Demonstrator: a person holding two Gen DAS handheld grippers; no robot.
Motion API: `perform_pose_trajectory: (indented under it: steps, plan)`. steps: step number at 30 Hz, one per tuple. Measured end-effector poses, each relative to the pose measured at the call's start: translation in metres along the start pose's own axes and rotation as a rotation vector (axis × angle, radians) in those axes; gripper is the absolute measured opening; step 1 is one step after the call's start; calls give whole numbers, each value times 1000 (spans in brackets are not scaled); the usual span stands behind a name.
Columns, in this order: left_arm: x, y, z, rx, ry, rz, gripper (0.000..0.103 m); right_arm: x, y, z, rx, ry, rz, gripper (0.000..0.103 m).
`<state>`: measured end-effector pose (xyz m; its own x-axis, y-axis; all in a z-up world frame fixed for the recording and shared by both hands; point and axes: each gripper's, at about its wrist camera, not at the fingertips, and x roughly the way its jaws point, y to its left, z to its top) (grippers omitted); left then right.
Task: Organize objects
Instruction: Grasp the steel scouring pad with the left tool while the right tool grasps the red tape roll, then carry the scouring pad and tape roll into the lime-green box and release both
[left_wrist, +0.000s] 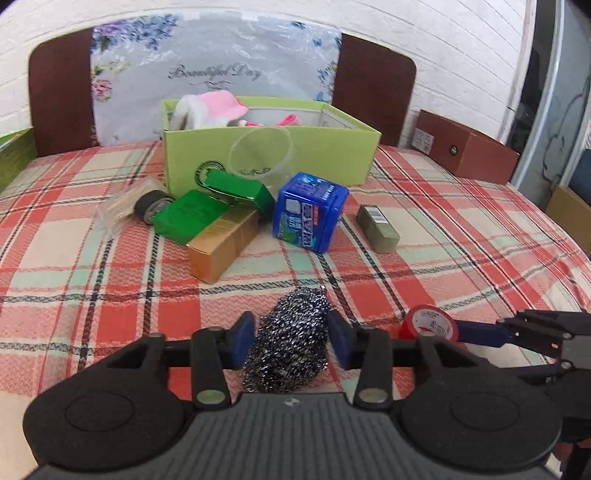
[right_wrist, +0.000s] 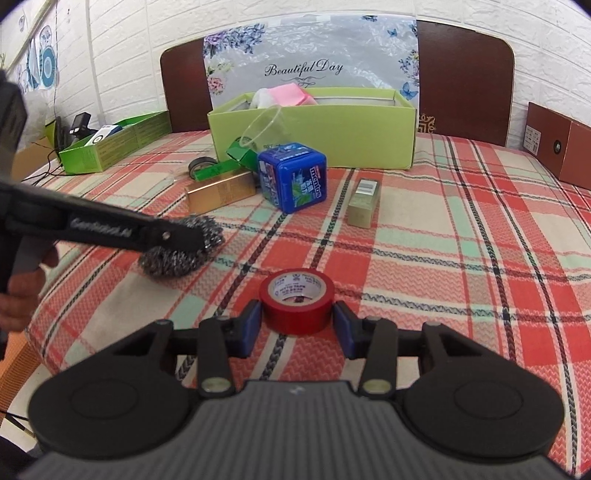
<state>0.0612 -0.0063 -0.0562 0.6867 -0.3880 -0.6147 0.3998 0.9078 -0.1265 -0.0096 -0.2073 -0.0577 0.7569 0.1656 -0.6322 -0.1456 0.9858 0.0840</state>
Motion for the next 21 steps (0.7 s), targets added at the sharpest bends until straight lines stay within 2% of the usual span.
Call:
perform_pose_trajectory:
  steps: [1,3,5,8,21]
  plan:
    - [2,0,0,0,-1,9,60,1,0,0,4,0,1,42]
    - [8,2,1,-9,22,6,60,2,0,-1,12,3,4,43]
    - [12,4,2,-19,37,-20,60,1,1,-1,14,-1,1,44]
    - [14,3,2,-8,43,-32,52,0,0,0,17,-8,-3,46]
    - [22,3,-1,-18,49,-24,55,11,3,1,15,5,-4,49]
